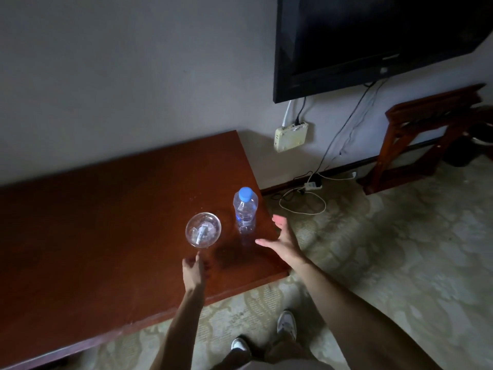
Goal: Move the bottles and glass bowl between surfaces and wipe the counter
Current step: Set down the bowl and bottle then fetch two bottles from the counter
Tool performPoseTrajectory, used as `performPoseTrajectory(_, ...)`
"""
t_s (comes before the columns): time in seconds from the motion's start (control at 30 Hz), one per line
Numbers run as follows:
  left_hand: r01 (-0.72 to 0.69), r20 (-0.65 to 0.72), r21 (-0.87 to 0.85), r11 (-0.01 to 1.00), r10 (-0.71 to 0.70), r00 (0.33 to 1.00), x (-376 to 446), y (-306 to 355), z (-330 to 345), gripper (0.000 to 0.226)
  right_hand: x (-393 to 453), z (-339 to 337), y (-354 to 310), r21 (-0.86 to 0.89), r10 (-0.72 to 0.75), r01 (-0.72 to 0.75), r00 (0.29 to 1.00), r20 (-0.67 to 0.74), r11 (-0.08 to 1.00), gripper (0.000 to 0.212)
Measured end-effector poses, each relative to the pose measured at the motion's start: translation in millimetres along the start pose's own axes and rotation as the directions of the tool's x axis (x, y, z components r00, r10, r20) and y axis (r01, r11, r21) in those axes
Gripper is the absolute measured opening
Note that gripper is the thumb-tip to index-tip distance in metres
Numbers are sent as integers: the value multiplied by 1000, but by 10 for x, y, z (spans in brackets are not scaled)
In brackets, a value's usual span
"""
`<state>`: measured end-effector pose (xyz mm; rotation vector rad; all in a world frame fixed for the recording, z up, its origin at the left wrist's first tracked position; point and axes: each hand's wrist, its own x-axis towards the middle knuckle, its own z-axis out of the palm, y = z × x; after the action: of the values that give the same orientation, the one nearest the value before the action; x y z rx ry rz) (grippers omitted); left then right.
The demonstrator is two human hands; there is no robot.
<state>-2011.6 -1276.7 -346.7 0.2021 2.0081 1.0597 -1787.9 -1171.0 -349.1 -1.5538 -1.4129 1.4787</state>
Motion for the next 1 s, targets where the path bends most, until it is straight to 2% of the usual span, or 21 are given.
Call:
performPoseTrajectory(0.1, -63, 206, -19, 998, 66, 976, -417, -131, 29, 21, -355, -196, 341, 28, 76, -74, 990, -115, 997, 69)
performPoseTrajectory(0.2, -136, 434, 117, 984, 72, 898, -728, -446, 68, 31, -911, -354, 813, 102, 202, -182, 947, -249, 978, 50)
performPoseTrajectory(0.27, -180, 567, 298, 938, -22, 823, -865, -708, 106, 26, -1397, -449, 1132, 202, 351, -298, 878, -327, 933, 39)
performPoseTrajectory(0.33, -180, 626, 494, 851, -205, 752, -963, -952, 120, 24, -1972, -514, 1502, 239, 507, -448, 782, -363, 862, 33)
performPoseTrajectory(0.4, -201, 625, 629, 751, -336, 705, -922, -1138, 113, 28, -2556, -520, 1876, 303, 621, -542, 672, -403, 784, 33)
performPoseTrajectory(0.53, -226, 558, 776, 589, -476, 680, -787, -1215, 341, 36, -3593, -356, 2291, 473, 763, -602, 457, -458, 644, 29)
performPoseTrajectory(0.67, -345, 553, 830, 439, -558, 619, -920, -1180, 950, 36, -4256, -199, 2521, 714, 865, -491, 322, -384, 499, 20)
performPoseTrajectory(0.8, -435, 629, 777, 456, -514, 584, -1346, -1085, 1489, 30, -4435, -266, 2667, 790, 915, -464, 249, -318, 401, 26)
performPoseTrajectory(0.9, -485, 647, 762, 428, -514, 563, -1463, -1116, 1821, 33, -4341, -542, 2900, 740, 919, -545, 233, -319, 395, 7)
performPoseTrajectory(0.93, -487, 634, 773, 407, -527, 566, -1455, -1132, 1934, 35, -4265, -690, 3042, 738, 927, -561, 246, -284, 375, 17)
performPoseTrajectory(1.0, -445, 575, 818, 364, -541, 614, -1431, -1133, 2161, 40, -4099, -1067, 3275, 679, 912, -612, 312, -265, 406, 30)
